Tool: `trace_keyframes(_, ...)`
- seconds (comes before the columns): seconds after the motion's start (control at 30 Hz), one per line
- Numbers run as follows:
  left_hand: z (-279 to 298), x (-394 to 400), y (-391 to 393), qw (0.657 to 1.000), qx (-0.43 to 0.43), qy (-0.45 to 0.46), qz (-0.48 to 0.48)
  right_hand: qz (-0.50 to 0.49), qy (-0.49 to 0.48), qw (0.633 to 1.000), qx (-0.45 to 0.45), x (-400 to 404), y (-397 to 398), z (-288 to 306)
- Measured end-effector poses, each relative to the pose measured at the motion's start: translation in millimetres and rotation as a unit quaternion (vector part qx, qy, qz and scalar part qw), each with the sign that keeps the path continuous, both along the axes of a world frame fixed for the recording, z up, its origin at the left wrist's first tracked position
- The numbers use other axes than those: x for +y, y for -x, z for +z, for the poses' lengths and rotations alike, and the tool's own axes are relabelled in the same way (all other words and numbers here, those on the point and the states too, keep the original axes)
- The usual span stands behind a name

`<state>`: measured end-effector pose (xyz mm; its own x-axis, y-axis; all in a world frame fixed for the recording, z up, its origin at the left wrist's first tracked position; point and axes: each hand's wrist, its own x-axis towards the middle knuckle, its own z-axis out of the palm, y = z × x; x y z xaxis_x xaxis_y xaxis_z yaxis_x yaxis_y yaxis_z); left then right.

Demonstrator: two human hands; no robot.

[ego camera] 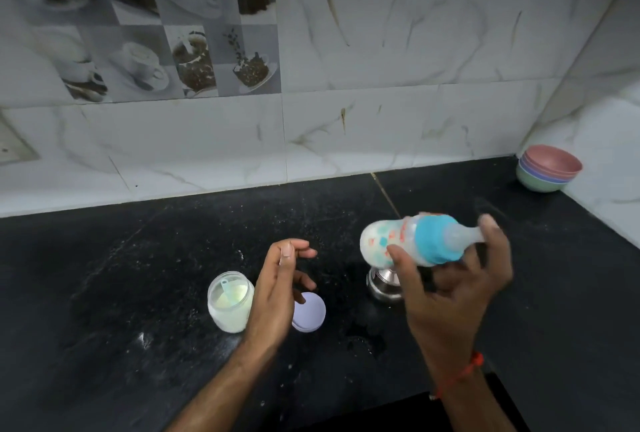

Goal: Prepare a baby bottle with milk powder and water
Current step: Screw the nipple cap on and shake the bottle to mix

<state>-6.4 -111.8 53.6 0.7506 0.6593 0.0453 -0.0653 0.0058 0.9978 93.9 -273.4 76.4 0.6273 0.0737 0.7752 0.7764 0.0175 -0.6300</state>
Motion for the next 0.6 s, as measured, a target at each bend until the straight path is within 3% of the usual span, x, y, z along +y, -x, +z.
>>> trace_keyframes(0.13, -0.7, 0.0, 0.2, 1.0, -0.004, 0.002, 0.0, 0.025, 0.094, 0.994, 0.052, 6.0, 4.6, -2.4)
trace_keyframes(0.2, 1.7, 0.7, -0.8, 1.0, -0.007, -0.006, 0.001, 0.019, 0.007, 1.0, 0.01, 3.0, 1.6, 0.7)
trace_keyframes(0.27, 0.8, 0.9, -1.1, 1.0, 0.004, -0.014, 0.002, 0.006, -0.001, 1.0, -0.016, 2.5, -1.3, -1.0)
trace_keyframes(0.33, -0.6, 0.8, -2.1, 1.0, 0.007, -0.021, -0.002, 0.022, 0.071, 0.997, 0.037, 4.4, 2.0, -8.1)
trace_keyframes(0.43, 2.0, 0.1, -3.7, 0.999, 0.007, -0.041, -0.007, 0.032, 0.042, 0.998, 0.046, 4.5, 4.6, -18.0)
trace_keyframes(0.6, -0.3, -1.3, -5.1, 1.0, 0.005, -0.022, -0.007, 0.107, 0.138, 0.976, 0.129, 3.6, 5.2, -17.0)
